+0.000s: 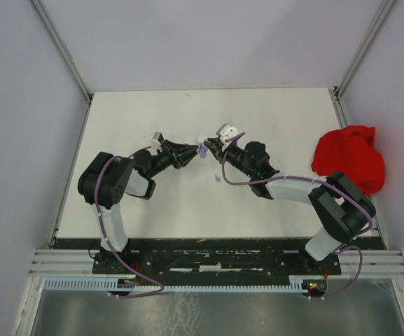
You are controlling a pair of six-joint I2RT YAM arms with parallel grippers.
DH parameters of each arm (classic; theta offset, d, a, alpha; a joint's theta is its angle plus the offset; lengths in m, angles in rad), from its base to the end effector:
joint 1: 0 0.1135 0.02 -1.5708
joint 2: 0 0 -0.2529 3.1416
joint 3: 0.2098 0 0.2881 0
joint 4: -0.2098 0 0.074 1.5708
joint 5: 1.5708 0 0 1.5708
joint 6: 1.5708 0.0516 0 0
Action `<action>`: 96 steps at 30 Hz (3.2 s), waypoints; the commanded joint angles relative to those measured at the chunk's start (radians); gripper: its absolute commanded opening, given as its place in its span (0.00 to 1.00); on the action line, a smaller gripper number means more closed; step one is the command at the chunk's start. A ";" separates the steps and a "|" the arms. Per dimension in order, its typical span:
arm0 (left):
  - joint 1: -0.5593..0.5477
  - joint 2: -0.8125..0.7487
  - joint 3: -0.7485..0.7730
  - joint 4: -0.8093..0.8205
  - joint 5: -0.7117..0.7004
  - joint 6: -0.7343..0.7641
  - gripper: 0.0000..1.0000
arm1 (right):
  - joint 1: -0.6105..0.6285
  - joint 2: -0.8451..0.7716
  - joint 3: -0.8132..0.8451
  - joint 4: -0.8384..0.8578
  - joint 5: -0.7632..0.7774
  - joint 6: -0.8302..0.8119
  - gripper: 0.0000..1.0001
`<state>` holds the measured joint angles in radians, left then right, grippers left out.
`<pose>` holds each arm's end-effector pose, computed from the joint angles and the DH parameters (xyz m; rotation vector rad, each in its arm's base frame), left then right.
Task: Insert the wireless bluetooth earbuds into the charging case
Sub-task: Place the earbud in the charging case, then adjust the earbud with the charging case.
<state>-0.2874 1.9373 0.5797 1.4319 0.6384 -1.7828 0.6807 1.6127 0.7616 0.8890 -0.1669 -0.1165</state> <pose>0.3212 -0.1270 0.0955 -0.7682 1.7886 -2.0081 0.2948 0.2497 0.1986 -0.7284 1.3813 0.5748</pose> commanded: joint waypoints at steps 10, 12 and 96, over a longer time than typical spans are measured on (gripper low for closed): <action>-0.011 -0.020 0.031 0.062 0.026 -0.036 0.03 | 0.022 0.039 -0.004 0.086 -0.020 -0.055 0.00; -0.012 -0.022 0.031 0.060 0.027 -0.037 0.03 | 0.023 0.044 -0.007 0.088 -0.017 -0.055 0.00; -0.013 -0.009 0.036 0.075 0.024 -0.041 0.03 | 0.021 -0.083 0.387 -0.961 0.284 0.213 0.64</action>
<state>-0.2951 1.9377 0.5995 1.4528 0.6395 -1.8065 0.7002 1.5066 1.0794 -0.0704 0.0990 0.0822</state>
